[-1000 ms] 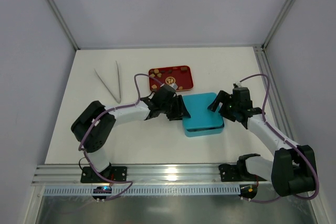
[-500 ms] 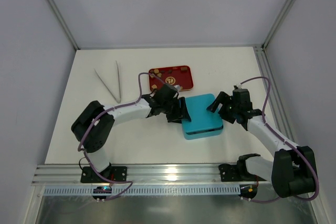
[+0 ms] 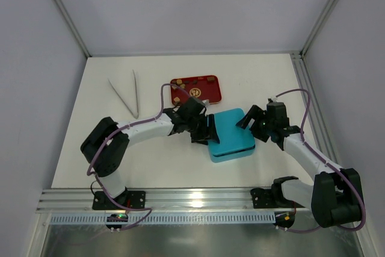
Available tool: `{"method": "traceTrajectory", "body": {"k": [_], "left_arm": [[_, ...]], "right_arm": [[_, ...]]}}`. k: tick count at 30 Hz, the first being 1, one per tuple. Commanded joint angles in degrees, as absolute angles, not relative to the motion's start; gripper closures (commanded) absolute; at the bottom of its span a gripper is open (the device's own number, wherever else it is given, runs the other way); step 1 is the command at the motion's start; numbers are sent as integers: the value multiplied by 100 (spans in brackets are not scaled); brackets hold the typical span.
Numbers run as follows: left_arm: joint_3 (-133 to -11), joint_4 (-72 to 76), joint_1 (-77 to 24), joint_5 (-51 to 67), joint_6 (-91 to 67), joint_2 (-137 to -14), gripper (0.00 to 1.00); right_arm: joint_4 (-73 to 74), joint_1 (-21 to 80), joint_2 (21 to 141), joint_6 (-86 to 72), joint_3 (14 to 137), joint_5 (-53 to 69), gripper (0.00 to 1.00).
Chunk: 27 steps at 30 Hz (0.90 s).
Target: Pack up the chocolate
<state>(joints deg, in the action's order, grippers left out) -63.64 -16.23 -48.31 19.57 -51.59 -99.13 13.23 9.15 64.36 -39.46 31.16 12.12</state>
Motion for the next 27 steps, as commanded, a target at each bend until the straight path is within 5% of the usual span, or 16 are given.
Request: {"method": "traceTrajectory", "body": {"k": [1, 27], "left_arm": [[-6732, -1608, -4904, 2153, -4992, -9668, 41], [-6812, -1846, -5010, 2373, -4931, -9694, 43]], "right_arm": [[1011, 967, 6319, -4131, 3111, 1520, 14], [1362, 967, 6143, -3982, 3129, 1292, 18]]}}
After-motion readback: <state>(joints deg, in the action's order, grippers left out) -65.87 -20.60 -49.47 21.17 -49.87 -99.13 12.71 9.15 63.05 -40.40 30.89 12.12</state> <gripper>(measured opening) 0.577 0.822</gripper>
